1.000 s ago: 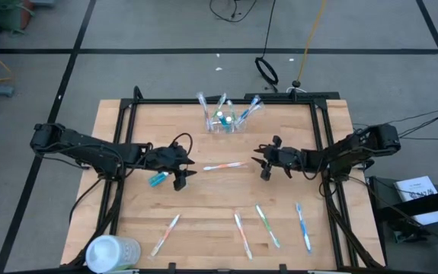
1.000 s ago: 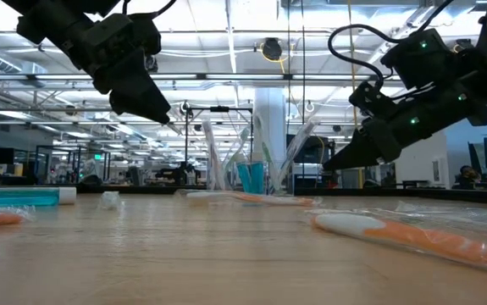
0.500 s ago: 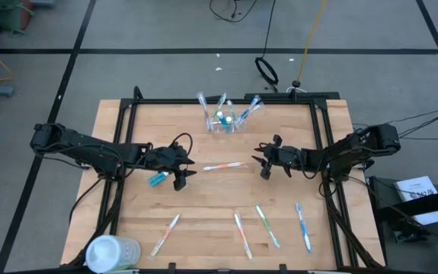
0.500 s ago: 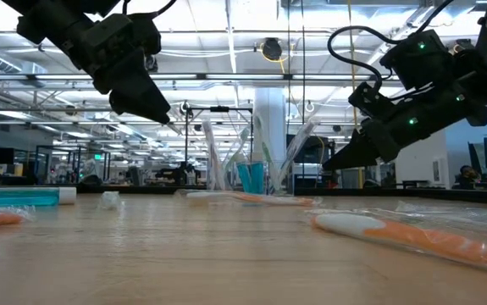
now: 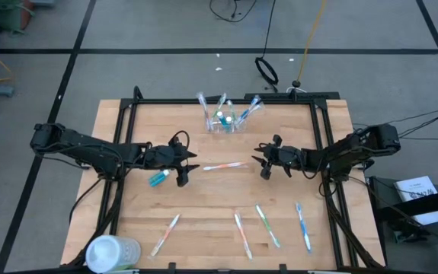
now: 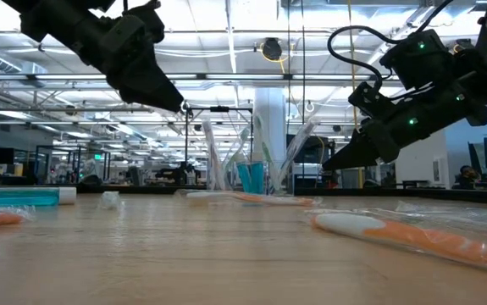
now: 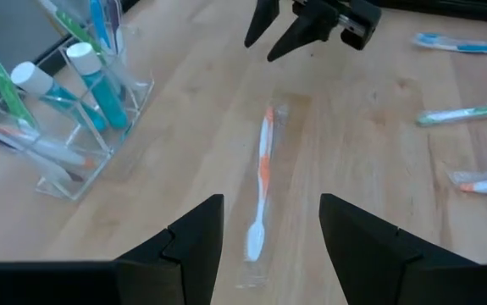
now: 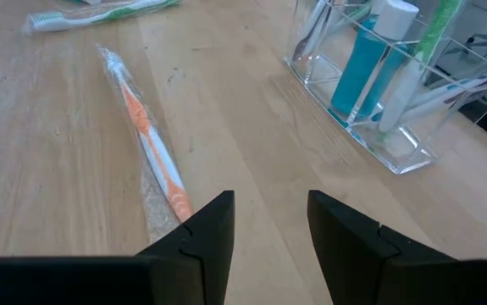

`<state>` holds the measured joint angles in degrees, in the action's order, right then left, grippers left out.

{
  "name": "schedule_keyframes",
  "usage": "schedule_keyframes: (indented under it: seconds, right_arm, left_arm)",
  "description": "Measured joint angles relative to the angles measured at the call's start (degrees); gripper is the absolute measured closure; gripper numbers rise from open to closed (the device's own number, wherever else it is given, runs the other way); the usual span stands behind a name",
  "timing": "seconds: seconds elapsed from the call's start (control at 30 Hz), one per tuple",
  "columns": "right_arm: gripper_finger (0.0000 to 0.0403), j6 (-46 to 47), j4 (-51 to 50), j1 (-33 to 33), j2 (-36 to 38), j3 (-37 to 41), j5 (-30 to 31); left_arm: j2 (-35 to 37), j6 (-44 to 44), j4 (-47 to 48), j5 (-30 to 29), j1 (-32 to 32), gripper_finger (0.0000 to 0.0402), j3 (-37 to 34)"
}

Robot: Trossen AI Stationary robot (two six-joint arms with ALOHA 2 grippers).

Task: Pick & Place toothbrushing station
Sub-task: Put the green toothbrush into the transparent organizer

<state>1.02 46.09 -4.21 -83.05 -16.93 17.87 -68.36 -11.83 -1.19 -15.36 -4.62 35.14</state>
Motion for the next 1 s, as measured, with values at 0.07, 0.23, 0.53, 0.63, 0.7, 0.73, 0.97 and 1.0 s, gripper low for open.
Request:
schedule_keyframes:
  seconds: [0.07,0.23,0.53,0.63,0.7,0.73,0.97,1.0]
  right_arm:
    - [0.0261,0.0,0.0,0.0,0.0,0.0,0.0]
    - [0.0261,0.92,0.21,0.0,0.0,0.0,0.0]
    - [0.0261,1.32,2.92,0.57,0.0,-0.04,-2.0]
    - [0.0261,2.15,2.95,0.55,0.0,-0.04,-1.8]
    - [0.0261,2.9,2.95,0.55,0.0,-0.04,-1.77]
    - [0.0261,3.02,2.95,0.55,0.0,-0.04,-1.75]
    - [0.0261,2.99,2.94,0.55,0.0,-0.04,-1.73]
    - [0.0261,2.97,2.93,0.55,0.0,-0.04,-1.73]
  left_arm:
    - [0.0,0.35,-0.18,-0.11,0.04,0.0199,0.0]
    - [0.0,1.6,-1.49,-0.22,0.04,0.0199,0.0]
    - [-0.02,4.23,-3.41,-0.26,0.04,0.0199,0.0]
    - [-0.02,4.23,-3.31,0.37,0.04,0.0199,0.0]
    - [-0.02,4.21,-2.4,2.56,0.04,0.0199,0.0]
    - [-0.02,4.21,-1.39,4.29,0.04,0.0199,0.0]
    - [-0.02,-2.72,11.77,10.22,-0.62,0.0199,0.0]
    - [-0.02,-2.17,13.6,9.26,-0.78,0.0199,0.0]
